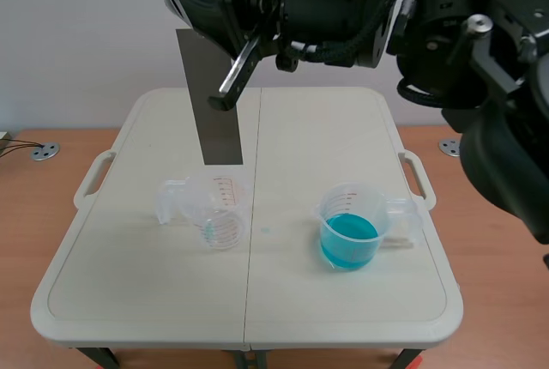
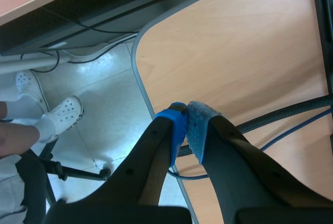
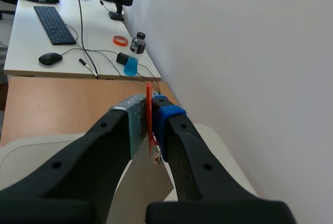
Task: Hold the metal plate by the orange handle, dip it into the blue solution, take it out and point at it, then put the plate back in the beaker on the left.
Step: 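Put the plate into the left beaker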
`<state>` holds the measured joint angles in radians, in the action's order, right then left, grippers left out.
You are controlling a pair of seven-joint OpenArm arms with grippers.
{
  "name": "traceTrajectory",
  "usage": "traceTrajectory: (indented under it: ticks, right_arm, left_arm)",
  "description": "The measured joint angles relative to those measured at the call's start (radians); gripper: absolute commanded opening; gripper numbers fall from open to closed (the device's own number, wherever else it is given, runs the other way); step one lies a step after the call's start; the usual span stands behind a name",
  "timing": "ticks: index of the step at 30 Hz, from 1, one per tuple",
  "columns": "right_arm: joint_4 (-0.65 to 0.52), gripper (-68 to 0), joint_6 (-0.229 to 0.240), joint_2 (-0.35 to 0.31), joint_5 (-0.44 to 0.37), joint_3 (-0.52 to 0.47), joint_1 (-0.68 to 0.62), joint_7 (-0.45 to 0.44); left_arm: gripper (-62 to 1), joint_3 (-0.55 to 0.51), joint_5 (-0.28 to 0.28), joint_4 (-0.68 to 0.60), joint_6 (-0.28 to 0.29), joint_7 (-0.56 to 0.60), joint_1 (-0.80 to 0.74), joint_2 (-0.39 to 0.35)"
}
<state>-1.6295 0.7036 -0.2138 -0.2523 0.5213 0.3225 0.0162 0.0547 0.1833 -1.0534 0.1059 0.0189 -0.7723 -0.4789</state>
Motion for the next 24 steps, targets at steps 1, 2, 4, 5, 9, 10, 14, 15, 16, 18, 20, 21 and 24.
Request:
traceTrajectory:
  ticks: [1, 2, 4, 5, 9, 10, 14, 15, 16, 18, 20, 21, 24]
  right_arm:
    - [0.023, -66.2, 0.000, 0.008, 0.000, 0.007, 0.009, 0.003]
    - [0.045, -66.2, 0.000, 0.013, 0.000, 0.013, 0.018, 0.005]
    - [0.084, -66.2, 0.000, 0.025, 0.000, 0.019, 0.030, 0.006]
    - [0.103, -66.2, 0.000, 0.029, 0.000, 0.024, 0.036, 0.006]
    - [0.171, -66.2, 0.000, 0.050, 0.001, 0.024, 0.054, 0.008]
    - [0.186, -66.2, 0.000, 0.056, 0.002, 0.024, 0.057, 0.008]
    - [0.234, -66.2, 0.000, 0.073, 0.013, 0.024, 0.062, 0.008]
    - [0.243, -66.2, 0.000, 0.076, 0.013, 0.024, 0.062, 0.008]
    - [0.250, -66.2, 0.000, 0.076, 0.014, 0.024, 0.062, 0.008]
    - [0.261, -66.2, 0.000, 0.076, 0.029, 0.024, 0.062, 0.008]
    - [0.268, -66.2, 0.000, 0.076, 0.035, 0.024, 0.062, 0.009]
    - [0.269, -66.2, 0.000, 0.077, 0.035, 0.024, 0.062, 0.009]
    - [0.269, -66.2, 0.000, 0.084, 0.035, 0.024, 0.062, 0.008]
  left_arm:
    - [-59.1, 0.000, 0.000, 0.000, 0.000, 0.000, 0.000, 0.000]
    - [-59.1, 0.000, 0.000, 0.000, 0.000, 0.000, 0.000, 0.000]
    - [-59.1, 0.000, 0.000, 0.000, 0.000, 0.000, 0.000, 0.000]
    - [-59.1, 0.000, 0.000, 0.000, 0.000, 0.000, 0.000, 0.000]
    - [-59.1, 0.000, 0.001, 0.000, 0.000, 0.000, 0.000, 0.000]
    - [-59.1, 0.000, 0.000, 0.000, 0.000, 0.000, 0.000, 0.000]
    - [-59.1, 0.000, 0.001, 0.000, 0.000, 0.000, 0.000, 0.000]
    - [-59.1, 0.000, 0.001, 0.000, 0.000, 0.000, 0.000, 0.000]
    - [-59.1, 0.000, 0.001, 0.000, 0.000, 0.000, 0.000, 0.000]
    - [-59.1, 0.000, 0.001, 0.000, 0.000, 0.000, 0.000, 0.000]
    - [-59.1, 0.000, 0.001, 0.000, 0.000, 0.000, 0.000, 0.000]
    - [-59.1, 0.000, 0.001, 0.000, 0.000, 0.000, 0.000, 0.000]
    - [-59.1, 0.000, 0.000, 0.000, 0.000, 0.000, 0.000, -0.003]
